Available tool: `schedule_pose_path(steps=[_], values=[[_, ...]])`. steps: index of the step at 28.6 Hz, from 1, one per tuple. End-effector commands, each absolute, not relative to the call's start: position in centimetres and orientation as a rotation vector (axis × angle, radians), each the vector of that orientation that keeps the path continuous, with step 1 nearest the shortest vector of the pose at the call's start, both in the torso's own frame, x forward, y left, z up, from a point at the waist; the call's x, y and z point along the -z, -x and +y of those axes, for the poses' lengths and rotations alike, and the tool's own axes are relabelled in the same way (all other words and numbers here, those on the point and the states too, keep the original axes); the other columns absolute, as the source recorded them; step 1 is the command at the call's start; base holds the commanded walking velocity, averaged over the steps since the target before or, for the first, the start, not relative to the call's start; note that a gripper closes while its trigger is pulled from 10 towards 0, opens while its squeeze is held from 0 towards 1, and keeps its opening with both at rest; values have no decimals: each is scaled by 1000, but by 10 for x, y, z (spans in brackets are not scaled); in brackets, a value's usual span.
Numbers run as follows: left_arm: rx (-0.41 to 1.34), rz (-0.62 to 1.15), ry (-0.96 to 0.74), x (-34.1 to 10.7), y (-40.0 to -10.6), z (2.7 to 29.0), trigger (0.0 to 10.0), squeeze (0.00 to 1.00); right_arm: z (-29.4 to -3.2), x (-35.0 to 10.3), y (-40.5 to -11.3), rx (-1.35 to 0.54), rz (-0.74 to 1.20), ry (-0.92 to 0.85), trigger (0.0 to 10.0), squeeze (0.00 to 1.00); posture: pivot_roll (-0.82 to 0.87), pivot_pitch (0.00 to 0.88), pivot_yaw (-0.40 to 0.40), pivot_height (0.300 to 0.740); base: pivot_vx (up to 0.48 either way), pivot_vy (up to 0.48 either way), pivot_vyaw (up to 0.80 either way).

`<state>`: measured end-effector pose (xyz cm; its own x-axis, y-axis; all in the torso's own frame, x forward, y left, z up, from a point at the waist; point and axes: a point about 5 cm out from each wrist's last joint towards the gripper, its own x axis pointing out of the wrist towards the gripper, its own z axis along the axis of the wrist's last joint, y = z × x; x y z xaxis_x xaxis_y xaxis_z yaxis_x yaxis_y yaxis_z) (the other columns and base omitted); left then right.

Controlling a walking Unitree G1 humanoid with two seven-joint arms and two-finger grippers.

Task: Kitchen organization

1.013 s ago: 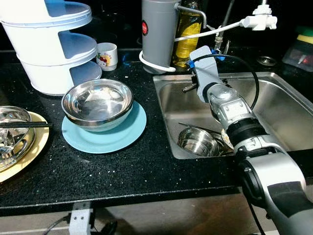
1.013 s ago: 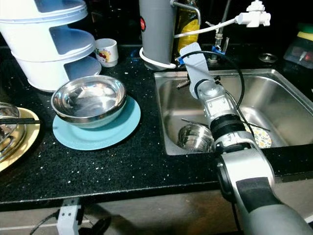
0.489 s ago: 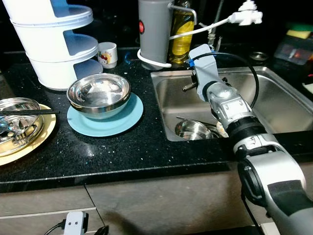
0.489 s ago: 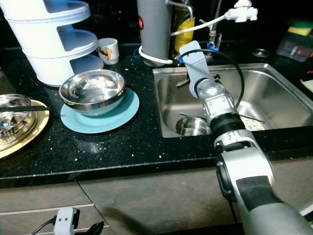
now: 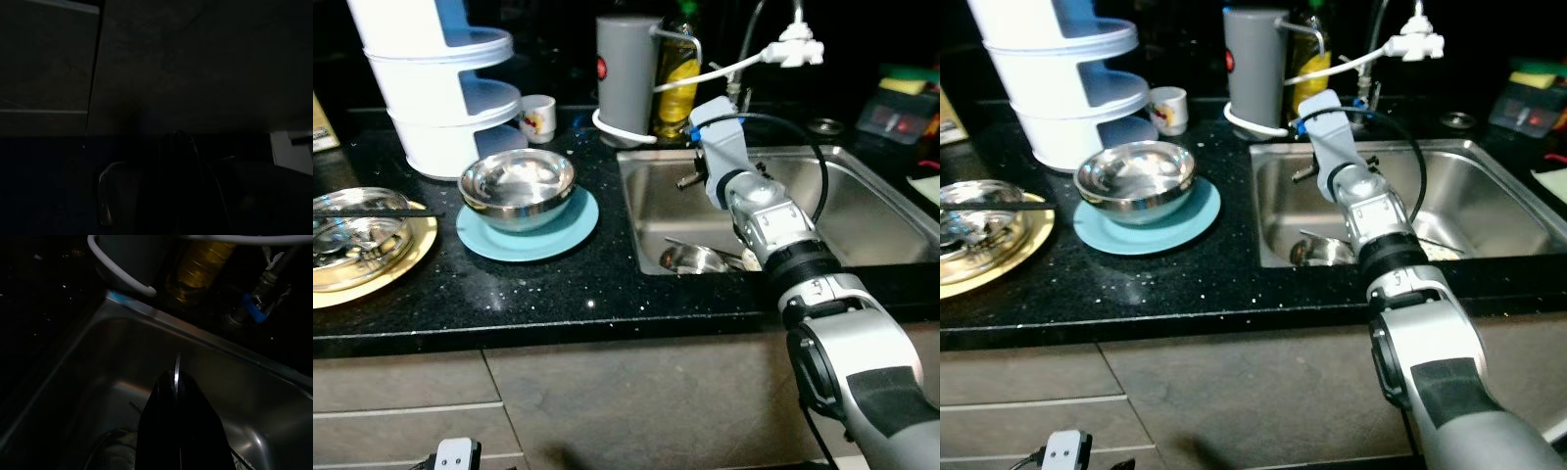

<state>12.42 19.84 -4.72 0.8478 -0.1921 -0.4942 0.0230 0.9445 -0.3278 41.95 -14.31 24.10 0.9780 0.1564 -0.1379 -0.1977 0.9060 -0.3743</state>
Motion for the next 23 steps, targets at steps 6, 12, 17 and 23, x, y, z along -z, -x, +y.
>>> schedule_pose_path(steps=[6, 12, 17, 23], values=[[138, 540, 324, 48, -123, 194, 10000, 0, -111, -256, -414, -336, -88, 345, 10000, 0, 104, 0, -55, 740, 0, 0, 0], [158, 528, 321, 44, -125, 191, 10000, 0, -85, -250, -407, -442, -128, 415, 10000, 0, 102, 0, -50, 740, 0, 0, 0], [160, 515, 325, 40, -126, 191, 10000, 0, -88, -214, -409, -404, 93, 555, 10000, 0, 107, 0, -52, 740, 0, 0, 0], [159, 509, 328, 39, -126, 190, 10000, 0, -98, -204, -410, -362, 174, 569, 10000, 0, 107, 0, -52, 740, 0, 0, 0]])
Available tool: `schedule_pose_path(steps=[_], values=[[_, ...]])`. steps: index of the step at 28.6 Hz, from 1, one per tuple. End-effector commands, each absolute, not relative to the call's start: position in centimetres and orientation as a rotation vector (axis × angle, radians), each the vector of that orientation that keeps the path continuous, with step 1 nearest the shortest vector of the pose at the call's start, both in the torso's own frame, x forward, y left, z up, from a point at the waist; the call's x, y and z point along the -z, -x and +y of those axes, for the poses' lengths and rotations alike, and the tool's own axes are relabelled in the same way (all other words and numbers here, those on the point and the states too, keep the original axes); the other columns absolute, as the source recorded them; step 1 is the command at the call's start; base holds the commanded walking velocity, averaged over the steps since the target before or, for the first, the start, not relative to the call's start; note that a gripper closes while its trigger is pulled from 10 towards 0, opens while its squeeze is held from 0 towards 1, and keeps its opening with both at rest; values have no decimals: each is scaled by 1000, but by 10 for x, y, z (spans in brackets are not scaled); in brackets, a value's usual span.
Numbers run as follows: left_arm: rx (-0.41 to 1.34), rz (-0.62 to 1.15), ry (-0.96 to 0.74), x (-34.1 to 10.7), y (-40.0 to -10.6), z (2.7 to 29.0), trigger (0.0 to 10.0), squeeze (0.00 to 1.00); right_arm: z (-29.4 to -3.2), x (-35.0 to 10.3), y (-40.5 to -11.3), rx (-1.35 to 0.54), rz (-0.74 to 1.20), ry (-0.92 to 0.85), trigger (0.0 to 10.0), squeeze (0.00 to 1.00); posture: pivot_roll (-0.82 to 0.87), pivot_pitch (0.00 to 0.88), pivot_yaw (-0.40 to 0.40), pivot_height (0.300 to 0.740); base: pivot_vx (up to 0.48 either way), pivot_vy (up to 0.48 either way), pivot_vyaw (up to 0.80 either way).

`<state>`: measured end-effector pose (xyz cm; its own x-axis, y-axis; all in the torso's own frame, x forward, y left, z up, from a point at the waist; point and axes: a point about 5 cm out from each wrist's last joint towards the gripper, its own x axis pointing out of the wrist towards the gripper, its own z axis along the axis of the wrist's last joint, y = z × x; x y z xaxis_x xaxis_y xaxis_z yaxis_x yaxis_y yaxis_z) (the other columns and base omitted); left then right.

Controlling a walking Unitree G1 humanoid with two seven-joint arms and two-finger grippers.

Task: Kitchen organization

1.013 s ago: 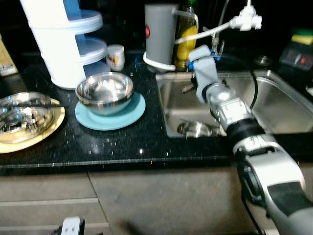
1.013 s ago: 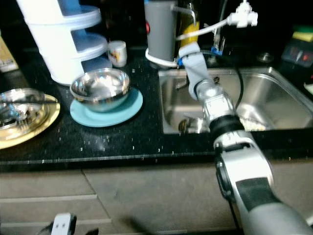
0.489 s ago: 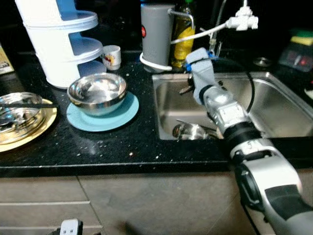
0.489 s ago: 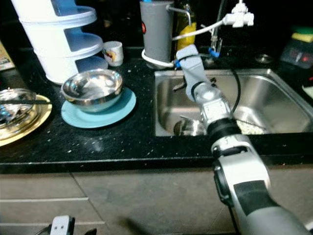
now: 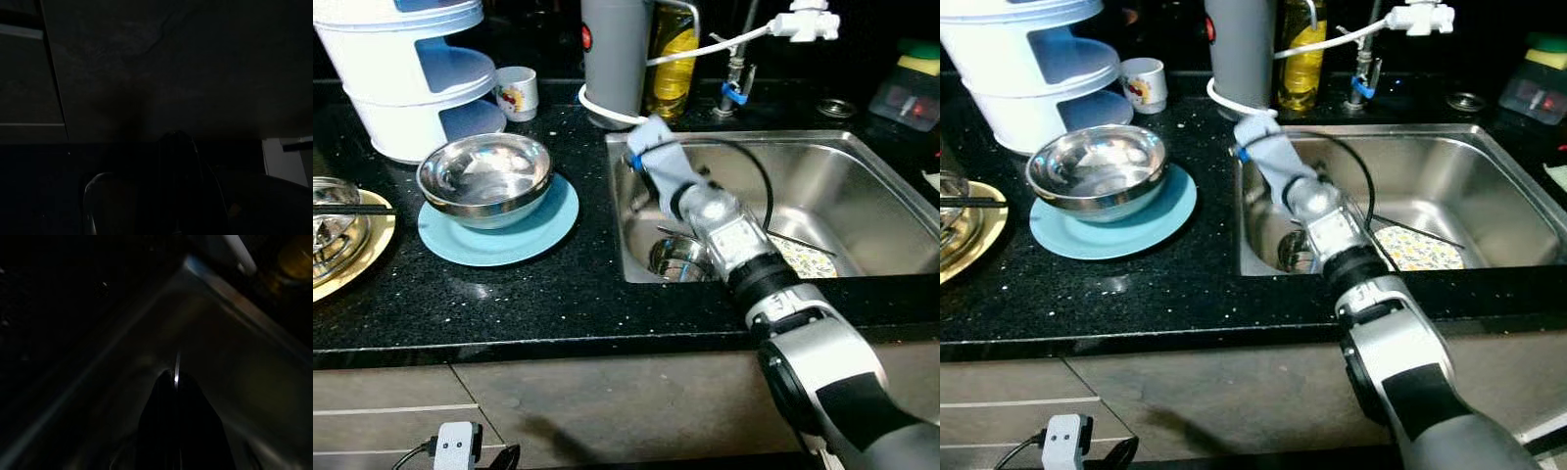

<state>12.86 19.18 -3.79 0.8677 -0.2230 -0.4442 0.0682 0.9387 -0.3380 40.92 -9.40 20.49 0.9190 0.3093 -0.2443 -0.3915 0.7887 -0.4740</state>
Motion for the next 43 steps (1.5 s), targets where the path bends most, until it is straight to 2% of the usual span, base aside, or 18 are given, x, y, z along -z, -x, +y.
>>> schedule_pose_path(steps=[1, 5, 6, 7, 8, 13, 17, 20, 21, 22, 23, 25, 26, 28, 30, 37, 43], values=[[160, 507, 328, 38, -126, 190, 10000, 0, -100, -203, -409, -363, 183, 568, 10000, 0, 107, 0, -52, 740, 0, 0, 0], [161, 504, 328, 34, -126, 189, 10000, 0, -101, -201, -408, -398, 199, 533, 10000, 0, 105, 0, -49, 740, 0, 0, 0], [161, 503, 328, 34, -126, 189, 10000, 0, -100, -204, -407, -418, 185, 497, 10000, 749, 107, 0, -50, 740, 0, 0, 0], [161, 503, 328, 34, -126, 189, 10000, 0, -100, -204, -407, -418, 185, 497, 10000, 749, 107, 0, -50, 740, 0, 0, 0], [160, 502, 328, 33, -126, 189, 10000, 0, -99, -207, -408, -429, 174, 470, 10000, 1000, 108, 0, -49, 740, 0, 0, 0], [160, 498, 326, 32, -127, 189, 10000, 0, -97, -220, -409, -428, 106, 365, 10000, 1000, 108, 0, -48, 740, 0, 0, 0], [160, 495, 325, 32, -128, 190, 10000, 0, -94, -246, -409, -418, -63, 197, 10000, 1000, 110, 0, -48, 740, 0, 0, 0], [160, 495, 325, 32, -128, 190, 10000, 0, -93, -249, -409, -417, -80, 180, 10000, 1000, 110, 0, -48, 740, 0, 0, 0], [160, 495, 324, 32, -128, 190, 10000, 0, -91, -259, -407, -416, -144, 130, 10000, 106, 110, 0, -48, 740, 0, 0, 0], [160, 495, 324, 32, -128, 190, 10000, 0, -91, -259, -407, -416, -144, 130, 10000, 106, 110, 0, -48, 740, 0, 0, 0], [161, 494, 323, 31, -129, 190, 10000, 0, -87, -267, -404, -443, -194, 88, 10000, 0, 109, 0, -48, 740, 0, 0, 0], [163, 494, 323, 31, -130, 190, 10000, 0, -75, -278, -392, -599, -275, 6, 10000, 0, 111, 0, -50, 740, 0, 0, 0], [163, 494, 323, 31, -130, 190, 10000, 0, -75, -278, -392, -599, -275, 6, 10000, 0, 111, 0, -50, 740, 0, 0, 0], [163, 494, 323, 31, -131, 190, 10000, 0, -61, -279, -383, -714, -297, 35, 10000, 0, 110, 0, -50, 740, 0, 0, 659], [163, 494, 323, 31, -131, 190, 10000, 0, -61, -279, -383, -714, -297, 35, 10000, 0, 110, 0, -50, 740, 0, 0, 800], [167, 493, 325, 31, -132, 189, 10000, 0, -29, -280, -373, -828, -334, 224, 10000, 0, 116, 0, -58, 740, 0, 0, 796], [167, 498, 327, 33, -131, 189, 10000, 0, -28, -278, -372, -844, -306, 302, 10000, 0, 119, 0, -59, 740, 0, 0, 798]])
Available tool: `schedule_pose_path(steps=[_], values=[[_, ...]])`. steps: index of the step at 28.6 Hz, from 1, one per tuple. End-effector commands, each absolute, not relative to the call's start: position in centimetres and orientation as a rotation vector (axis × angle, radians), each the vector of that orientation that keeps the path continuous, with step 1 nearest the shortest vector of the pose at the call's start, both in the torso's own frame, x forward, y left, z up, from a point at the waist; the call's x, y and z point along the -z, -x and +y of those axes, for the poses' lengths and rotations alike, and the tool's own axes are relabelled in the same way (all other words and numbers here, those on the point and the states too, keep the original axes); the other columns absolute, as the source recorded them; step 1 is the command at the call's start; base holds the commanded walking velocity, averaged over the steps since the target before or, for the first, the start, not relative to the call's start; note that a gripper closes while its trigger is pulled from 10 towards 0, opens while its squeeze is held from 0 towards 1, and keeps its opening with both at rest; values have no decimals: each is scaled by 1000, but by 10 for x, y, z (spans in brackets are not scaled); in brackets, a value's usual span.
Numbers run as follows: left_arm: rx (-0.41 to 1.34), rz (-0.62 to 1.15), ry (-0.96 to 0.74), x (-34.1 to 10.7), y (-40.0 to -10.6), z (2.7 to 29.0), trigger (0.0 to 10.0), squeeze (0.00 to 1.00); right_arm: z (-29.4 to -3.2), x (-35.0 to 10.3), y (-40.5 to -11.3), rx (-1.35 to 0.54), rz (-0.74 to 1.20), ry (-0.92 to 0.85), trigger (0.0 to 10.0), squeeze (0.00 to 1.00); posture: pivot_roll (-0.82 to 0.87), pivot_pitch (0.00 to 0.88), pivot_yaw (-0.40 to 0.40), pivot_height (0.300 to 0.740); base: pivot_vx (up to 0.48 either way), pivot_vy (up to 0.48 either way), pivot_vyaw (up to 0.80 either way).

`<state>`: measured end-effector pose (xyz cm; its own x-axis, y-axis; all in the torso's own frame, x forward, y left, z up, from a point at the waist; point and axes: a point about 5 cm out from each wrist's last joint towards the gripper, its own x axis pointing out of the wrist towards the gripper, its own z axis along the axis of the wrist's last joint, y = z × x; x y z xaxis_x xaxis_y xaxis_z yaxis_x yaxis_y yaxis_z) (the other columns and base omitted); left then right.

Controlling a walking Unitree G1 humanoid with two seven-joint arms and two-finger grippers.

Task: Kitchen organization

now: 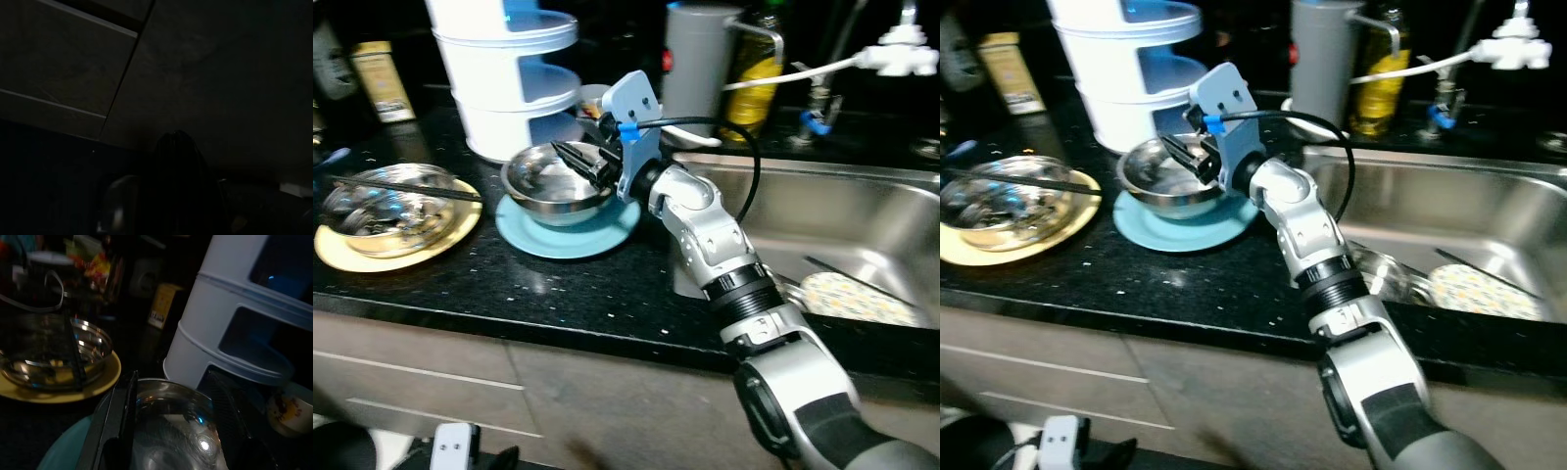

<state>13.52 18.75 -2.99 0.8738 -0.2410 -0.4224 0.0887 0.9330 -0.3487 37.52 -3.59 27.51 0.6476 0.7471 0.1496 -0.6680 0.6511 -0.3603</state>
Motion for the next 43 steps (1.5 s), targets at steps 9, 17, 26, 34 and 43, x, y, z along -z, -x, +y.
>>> schedule_pose_path(steps=[9, 17, 26, 34, 43], values=[[169, 508, 328, 37, -129, 192, 10000, 0, -28, -263, -377, -868, -111, 602, 10000, 0, 111, 0, -57, 740, 0, 0, 178], [167, 503, 326, 37, -130, 191, 10000, 0, -33, -263, -381, -872, 40, 661, 10000, 0, 112, 0, -61, 740, 0, 0, 0], [172, 489, 326, 34, -133, 189, 10000, 0, -62, -252, -379, -921, 226, 824, 10000, 0, 103, 0, -62, 740, 0, 0, 0], [175, 486, 324, 33, -135, 188, 10000, 0, -73, -242, -371, -984, 300, 932, 8667, 0, 99, 0, -62, 740, 0, 0, 0], [172, 482, 323, 32, -136, 188, 10000, 0, -68, -249, -367, -1016, 235, 951, 0, 0, 102, 0, -62, 740, 0, 0, 0]])
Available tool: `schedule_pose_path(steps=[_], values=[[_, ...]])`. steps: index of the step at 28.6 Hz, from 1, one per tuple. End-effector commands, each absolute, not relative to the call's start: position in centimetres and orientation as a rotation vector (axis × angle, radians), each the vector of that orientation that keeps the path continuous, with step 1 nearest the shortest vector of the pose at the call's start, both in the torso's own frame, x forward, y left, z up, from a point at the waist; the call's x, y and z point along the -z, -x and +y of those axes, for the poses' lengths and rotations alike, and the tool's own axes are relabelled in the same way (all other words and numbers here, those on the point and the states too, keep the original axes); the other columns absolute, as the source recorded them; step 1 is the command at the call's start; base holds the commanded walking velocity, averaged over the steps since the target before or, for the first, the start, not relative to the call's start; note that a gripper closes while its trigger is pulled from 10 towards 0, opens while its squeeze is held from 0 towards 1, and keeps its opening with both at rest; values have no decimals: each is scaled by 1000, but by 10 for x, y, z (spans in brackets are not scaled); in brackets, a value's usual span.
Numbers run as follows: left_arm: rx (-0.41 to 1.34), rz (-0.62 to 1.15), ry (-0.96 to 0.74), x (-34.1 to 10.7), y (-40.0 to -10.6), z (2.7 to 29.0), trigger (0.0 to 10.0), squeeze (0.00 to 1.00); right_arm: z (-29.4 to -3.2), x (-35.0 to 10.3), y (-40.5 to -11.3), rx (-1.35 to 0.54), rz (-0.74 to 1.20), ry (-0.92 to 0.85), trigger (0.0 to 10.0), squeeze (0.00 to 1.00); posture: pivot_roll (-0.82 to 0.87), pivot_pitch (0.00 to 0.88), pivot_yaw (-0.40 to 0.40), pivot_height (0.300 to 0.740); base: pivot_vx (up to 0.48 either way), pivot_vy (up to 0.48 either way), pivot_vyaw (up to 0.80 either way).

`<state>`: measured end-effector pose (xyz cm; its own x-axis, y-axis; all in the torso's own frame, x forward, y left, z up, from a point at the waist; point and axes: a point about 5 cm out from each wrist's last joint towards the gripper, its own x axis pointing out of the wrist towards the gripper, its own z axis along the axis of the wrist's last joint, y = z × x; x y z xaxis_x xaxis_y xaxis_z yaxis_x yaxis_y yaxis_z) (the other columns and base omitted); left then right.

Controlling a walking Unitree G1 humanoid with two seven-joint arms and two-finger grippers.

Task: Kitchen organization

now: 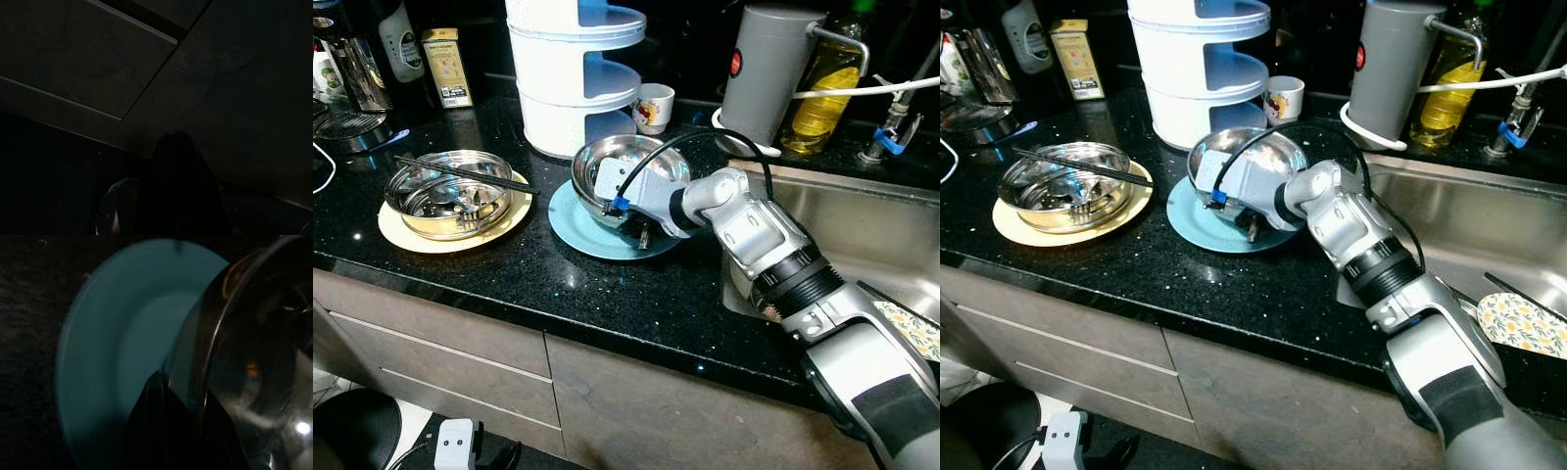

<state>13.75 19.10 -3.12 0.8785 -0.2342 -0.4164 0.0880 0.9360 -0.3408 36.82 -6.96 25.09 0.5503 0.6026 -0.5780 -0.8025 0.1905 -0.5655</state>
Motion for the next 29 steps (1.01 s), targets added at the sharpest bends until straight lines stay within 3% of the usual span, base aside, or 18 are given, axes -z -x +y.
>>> schedule_pose_path(steps=[1, 6, 8, 11, 16, 20, 29], values=[[172, 482, 323, 32, -136, 188, 10000, 0, -68, -251, -367, -1017, 219, 948, 0, 0, 102, 0, -62, 740, 0, 0, 0], [171, 482, 324, 32, -136, 188, 10000, 0, -62, -259, -367, -1019, 124, 843, 0, 0, 102, 0, -61, 740, 0, 0, 0], [171, 482, 323, 33, -136, 188, 10000, 0, -59, -274, -370, -986, -4, 580, 0, 0, 107, 0, -59, 740, 0, 0, 0], [173, 482, 322, 32, -136, 187, 10000, 0, -62, -280, -372, -961, -43, 494, 0, 0, 107, 0, -59, 740, 0, 0, 0], [177, 484, 322, 33, -135, 187, 10000, 0, -78, -311, -376, -889, -224, 154, 0, 0, 105, 0, -60, 740, 0, 0, -640], [178, 486, 322, 34, -135, 187, 10000, 0, -87, -311, -381, -831, -213, 146, 0, 0, 103, 0, -57, 740, 0, 0, -800], [180, 491, 325, 35, -134, 186, 10000, 0, -91, -288, -397, -653, -75, 353, 0, 0, 108, 0, -61, 740, 0, 0, -800]])
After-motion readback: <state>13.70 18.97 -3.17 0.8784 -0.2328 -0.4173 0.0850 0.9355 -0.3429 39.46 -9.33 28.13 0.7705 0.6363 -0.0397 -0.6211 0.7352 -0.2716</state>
